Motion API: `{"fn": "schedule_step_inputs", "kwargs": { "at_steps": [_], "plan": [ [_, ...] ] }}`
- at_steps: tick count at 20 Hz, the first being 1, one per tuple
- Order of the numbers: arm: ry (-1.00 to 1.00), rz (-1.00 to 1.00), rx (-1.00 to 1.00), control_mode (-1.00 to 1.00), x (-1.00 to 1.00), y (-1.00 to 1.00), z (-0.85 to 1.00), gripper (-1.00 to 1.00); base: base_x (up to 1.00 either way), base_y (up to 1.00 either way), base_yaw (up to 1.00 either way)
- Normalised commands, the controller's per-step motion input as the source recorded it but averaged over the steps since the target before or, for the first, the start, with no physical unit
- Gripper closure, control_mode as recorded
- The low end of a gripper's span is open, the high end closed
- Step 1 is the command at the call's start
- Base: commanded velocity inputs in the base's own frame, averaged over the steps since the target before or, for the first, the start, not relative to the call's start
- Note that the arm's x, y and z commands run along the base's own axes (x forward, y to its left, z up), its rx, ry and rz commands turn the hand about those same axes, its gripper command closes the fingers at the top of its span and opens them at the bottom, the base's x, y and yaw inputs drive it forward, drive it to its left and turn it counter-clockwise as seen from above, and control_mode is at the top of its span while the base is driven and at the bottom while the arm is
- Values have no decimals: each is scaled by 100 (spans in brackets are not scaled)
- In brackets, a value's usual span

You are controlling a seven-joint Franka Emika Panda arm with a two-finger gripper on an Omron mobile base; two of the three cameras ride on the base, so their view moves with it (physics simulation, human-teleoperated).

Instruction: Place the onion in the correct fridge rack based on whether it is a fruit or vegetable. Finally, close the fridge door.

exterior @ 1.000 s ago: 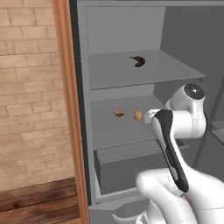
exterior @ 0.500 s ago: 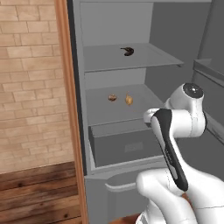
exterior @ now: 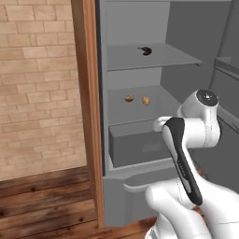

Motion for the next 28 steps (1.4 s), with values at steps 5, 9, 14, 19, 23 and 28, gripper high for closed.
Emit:
{"fn": "schedule_step_inputs", "kwargs": {
  "at_steps": [5,9,14,19,23,28],
  "plan": [
    [0,0,0,100,0,0,0,-100,-36,33,-13],
    [0,0,0,100,0,0,0,-100,-75,-9,-11],
    [0,0,0,100,0,0,0,-100,-68,-10,-8],
    [0,0,0,100,0,0,0,-100,-68,-14,-6],
    [0,0,0,100,0,0,0,-100,-4,45,-15],
    [0,0,0,100,0,0,0,-100,-24,25,-32]
  ]
}}
